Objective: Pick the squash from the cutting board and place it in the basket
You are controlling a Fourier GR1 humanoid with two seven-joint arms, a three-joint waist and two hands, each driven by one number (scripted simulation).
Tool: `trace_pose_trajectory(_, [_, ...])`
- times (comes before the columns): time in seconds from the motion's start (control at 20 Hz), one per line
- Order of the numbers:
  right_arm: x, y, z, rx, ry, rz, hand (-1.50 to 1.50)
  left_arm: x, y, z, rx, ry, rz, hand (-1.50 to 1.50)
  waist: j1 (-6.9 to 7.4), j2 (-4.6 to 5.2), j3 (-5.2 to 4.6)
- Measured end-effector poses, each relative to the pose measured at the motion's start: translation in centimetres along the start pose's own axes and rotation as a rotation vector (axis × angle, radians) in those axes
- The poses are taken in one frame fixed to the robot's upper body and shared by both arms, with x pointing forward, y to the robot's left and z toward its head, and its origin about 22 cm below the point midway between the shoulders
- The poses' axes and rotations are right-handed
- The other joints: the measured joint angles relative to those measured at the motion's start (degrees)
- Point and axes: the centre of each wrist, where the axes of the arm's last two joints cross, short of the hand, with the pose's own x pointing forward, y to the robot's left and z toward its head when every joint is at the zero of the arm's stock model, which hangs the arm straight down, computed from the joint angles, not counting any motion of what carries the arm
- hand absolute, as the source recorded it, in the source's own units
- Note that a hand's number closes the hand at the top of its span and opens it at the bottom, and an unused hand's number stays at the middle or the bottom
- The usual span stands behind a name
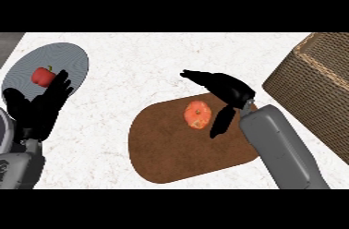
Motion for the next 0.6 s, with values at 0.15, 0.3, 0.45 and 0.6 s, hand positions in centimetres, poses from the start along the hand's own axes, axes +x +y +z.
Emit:
trace_pose_trajectory(0.15, [-0.7, -0.1, -0.1, 0.008, -0.012, -0.004, -1.5, -0.6, -0.1, -0.2, 0.002, 0.002, -0.001, 0.0, -0.02, 0.02, 0.0])
trace_pose_trajectory(0.3, [-1.3, -0.1, 0.1, 0.026, -0.036, -0.032, -1.5, -0.4, 0.1, -0.4, 0.002, -0.002, -0.002, 0.0, -0.05, 0.0, -0.01])
trace_pose_trajectory(0.45, [-1.3, 0.2, 0.6, 0.036, -0.063, -0.042, -1.5, -0.6, 0.0, -0.7, 0.002, 0.003, -0.006, 0.0, -0.15, -0.01, 0.0])
trace_pose_trajectory(0.6, [-1.5, 0.8, 0.9, 0.041, -0.077, -0.041, -1.5, -0.1, -0.1, -0.5, 0.002, 0.003, -0.002, 0.0, -0.11, -0.04, 0.0])
